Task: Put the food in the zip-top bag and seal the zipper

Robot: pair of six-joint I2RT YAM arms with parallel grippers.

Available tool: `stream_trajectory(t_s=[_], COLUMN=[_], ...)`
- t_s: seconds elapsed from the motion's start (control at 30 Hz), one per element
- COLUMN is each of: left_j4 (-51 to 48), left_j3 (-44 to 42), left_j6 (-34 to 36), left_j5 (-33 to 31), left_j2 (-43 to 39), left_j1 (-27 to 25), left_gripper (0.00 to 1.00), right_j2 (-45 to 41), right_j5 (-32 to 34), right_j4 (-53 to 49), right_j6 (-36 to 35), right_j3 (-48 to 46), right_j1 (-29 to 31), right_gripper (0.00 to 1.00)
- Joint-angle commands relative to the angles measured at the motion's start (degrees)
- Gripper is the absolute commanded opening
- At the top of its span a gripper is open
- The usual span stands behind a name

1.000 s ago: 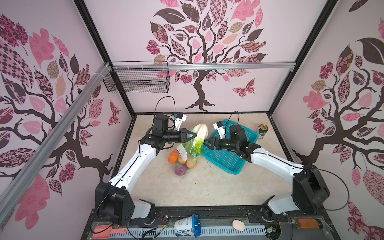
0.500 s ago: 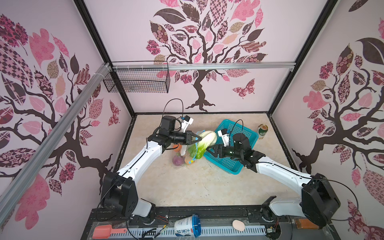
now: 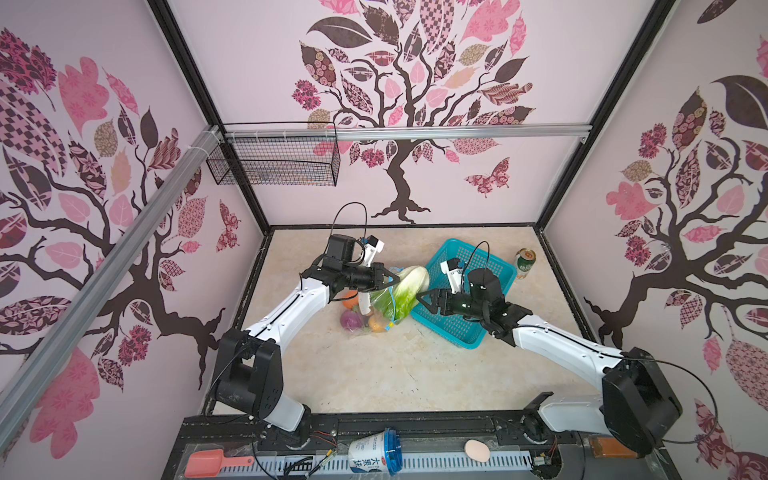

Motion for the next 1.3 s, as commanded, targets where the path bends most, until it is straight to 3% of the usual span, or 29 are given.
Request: stream_trajectory(t_s=[0.0, 0.27, 1.0, 1.27], left_j4=[0.44, 0.4, 3.94, 3.99], left_j3=[-2.01, -2.62, -3.44, -3.49], left_j6=[-1.15, -1.25, -3.01, -2.82], left_j5=[-1.36, -1.48, 2.05, 2.15], left_j2=[0.66, 0.4, 0.49, 0.65], left_j1=[1.0, 1.03, -0.15, -0.64], left_gripper=[0.0, 0.0, 0.0, 0.0], right_j2=[-4.32, -4.76, 14.38, 14.64], right_j5=[-0.91, 2.01, -3.05, -3.38], right_j4=[-1.21, -2.46, 8.34, 9.81], right_j6=[0.5, 4.81, 9.35, 9.63], right_j3=[-0.14, -3.02, 5.65, 5.31], right_j1=[-0.62, -2.87, -2.88, -2.62], right_gripper=[0.68, 0.47, 0.34, 0.35])
